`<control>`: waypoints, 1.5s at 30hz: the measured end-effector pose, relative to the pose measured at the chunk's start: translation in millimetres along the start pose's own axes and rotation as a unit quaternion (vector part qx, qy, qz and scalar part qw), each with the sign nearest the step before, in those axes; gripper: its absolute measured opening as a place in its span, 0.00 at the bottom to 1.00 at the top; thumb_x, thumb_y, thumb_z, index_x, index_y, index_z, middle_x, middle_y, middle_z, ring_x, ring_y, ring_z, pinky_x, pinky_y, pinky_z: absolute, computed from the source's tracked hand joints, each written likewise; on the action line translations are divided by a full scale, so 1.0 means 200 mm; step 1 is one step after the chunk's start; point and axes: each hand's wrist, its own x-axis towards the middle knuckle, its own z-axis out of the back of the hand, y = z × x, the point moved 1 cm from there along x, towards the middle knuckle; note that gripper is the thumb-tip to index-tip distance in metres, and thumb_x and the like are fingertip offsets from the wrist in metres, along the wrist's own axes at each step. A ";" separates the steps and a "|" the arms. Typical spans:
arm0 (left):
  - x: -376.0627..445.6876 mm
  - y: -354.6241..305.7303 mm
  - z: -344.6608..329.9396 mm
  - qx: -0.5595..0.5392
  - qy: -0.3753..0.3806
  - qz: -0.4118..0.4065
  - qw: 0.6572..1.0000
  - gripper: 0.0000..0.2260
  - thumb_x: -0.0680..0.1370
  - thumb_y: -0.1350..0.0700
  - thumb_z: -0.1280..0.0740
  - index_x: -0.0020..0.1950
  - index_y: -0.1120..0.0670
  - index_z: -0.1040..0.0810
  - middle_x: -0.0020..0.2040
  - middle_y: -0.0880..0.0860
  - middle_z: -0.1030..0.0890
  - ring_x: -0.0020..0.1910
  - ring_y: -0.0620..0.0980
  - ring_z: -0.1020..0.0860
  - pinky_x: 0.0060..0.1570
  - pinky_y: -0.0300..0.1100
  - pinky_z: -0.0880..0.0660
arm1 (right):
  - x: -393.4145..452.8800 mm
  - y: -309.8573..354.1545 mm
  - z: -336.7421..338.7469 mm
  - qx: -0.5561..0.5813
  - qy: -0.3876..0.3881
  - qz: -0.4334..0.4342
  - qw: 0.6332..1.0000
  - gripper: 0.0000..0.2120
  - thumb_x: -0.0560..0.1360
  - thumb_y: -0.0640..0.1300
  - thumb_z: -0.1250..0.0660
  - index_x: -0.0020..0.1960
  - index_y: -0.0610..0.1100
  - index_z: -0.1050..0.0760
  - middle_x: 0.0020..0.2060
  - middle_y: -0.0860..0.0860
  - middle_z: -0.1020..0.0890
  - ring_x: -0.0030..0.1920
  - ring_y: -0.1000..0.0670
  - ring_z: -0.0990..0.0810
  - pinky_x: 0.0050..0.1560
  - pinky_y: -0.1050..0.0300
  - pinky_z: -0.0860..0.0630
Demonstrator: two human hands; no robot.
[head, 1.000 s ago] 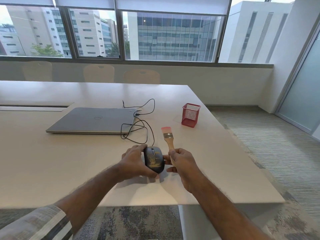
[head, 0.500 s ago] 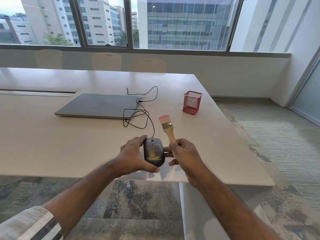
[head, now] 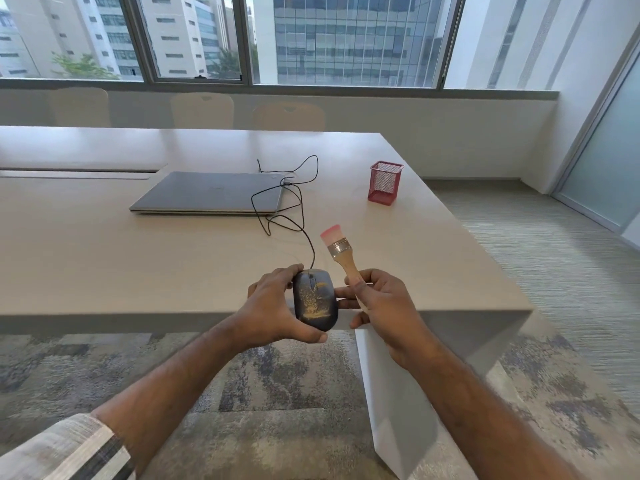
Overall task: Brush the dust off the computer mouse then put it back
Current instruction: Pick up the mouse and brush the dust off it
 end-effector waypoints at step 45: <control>-0.59 0.25 -0.36 -0.053 0.046 -0.019 0.997 0.56 0.52 0.41 0.17 0.77 0.44 0.37 0.68 0.43 0.32 0.70 0.49 0.35 0.75 0.55 0.36 | -0.52 -0.22 0.13 0.118 -0.061 0.079 0.988 0.05 0.77 0.38 0.32 0.49 0.36 0.20 0.30 0.46 0.18 0.26 0.50 0.25 0.26 0.61 0.31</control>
